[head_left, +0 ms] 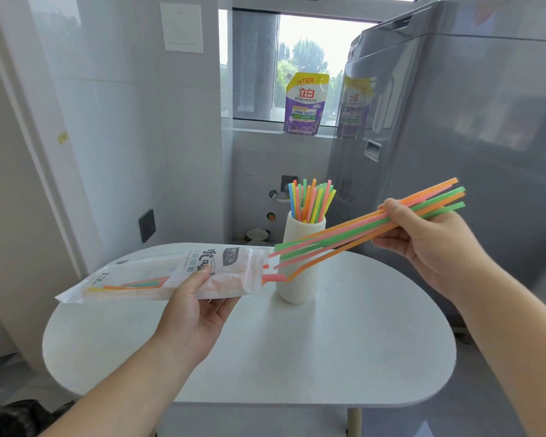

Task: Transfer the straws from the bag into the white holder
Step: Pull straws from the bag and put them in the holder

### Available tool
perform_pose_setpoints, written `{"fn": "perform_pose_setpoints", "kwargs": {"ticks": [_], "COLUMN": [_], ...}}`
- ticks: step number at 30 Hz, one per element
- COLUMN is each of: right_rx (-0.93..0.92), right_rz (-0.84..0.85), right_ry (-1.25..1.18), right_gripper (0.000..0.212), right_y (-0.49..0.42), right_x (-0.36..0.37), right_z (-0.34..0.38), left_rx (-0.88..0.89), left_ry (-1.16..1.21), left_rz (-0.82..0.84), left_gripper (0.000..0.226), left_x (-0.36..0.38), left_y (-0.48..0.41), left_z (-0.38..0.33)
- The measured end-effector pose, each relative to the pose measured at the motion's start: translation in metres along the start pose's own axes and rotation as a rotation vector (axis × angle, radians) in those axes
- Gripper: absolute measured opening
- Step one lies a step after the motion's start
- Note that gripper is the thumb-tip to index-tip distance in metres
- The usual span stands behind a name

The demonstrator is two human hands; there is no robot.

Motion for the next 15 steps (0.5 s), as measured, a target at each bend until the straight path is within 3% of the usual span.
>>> {"fn": "perform_pose_setpoints", "kwargs": {"ticks": [15], "right_rx": [-0.131], "right_rz": [-0.175], "right_ry": [0.221], "right_gripper": [0.021], "right_y": [-0.013], "right_x": [-0.015], "right_z": [0.076], "left_rx": [-0.053], "left_ry": [-0.027], "left_rz": [0.082], "left_gripper": [0.023], "left_x": [0.005], "left_y": [0.006], "left_z": [0.013]}}
Point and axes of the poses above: each hand's wrist, its own y-axis away from the middle knuckle, its own x-axis out of the palm, z = x × y, the point moved 5 cm from there along -y, towards the middle knuckle, and after that the axes turned 10 degrees about x, right-handed, at the moved point
